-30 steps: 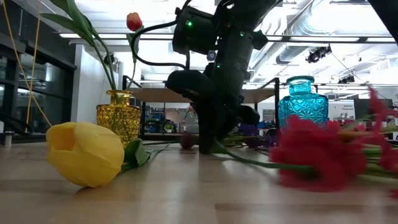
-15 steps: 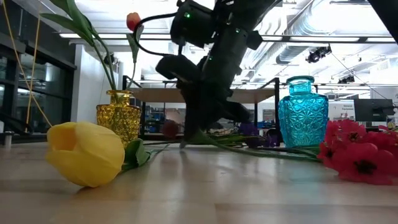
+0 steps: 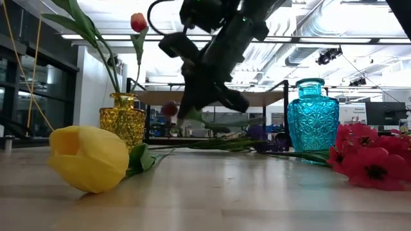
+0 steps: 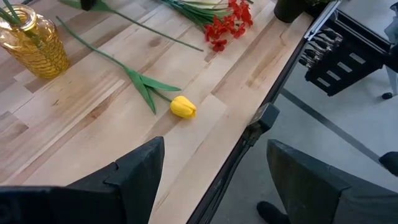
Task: Pick and place flowers into a vace then onto a shelf
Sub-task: Put the dark red tulip into the yellow vase
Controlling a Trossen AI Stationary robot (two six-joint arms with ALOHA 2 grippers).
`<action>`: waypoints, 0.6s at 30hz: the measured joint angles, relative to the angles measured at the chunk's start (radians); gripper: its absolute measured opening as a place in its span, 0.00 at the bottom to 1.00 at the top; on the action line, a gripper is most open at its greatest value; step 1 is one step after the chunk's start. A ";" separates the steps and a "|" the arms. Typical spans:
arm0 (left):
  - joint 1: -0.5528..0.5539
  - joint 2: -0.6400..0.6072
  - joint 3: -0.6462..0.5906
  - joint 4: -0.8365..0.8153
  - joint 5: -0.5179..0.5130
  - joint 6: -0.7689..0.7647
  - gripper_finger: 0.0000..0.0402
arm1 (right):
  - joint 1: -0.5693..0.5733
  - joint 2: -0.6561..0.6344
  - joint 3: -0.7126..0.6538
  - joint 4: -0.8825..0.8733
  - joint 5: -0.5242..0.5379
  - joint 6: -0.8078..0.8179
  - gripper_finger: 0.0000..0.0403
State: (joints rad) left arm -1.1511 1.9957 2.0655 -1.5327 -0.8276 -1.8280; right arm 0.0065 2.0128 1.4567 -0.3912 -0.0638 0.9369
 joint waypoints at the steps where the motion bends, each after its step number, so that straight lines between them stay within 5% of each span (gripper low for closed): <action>1: 0.000 0.000 0.000 0.002 0.000 0.000 0.79 | -0.001 -0.008 0.000 -0.003 0.004 -0.001 0.01; 18: 0.000 0.000 0.000 0.037 0.007 0.002 0.79 | -0.038 -0.127 0.001 0.018 0.084 -0.002 0.03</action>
State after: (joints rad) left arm -1.1515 1.9957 2.0655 -1.4954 -0.8204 -1.8263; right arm -0.0317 1.8857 1.4574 -0.3737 0.0205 0.9344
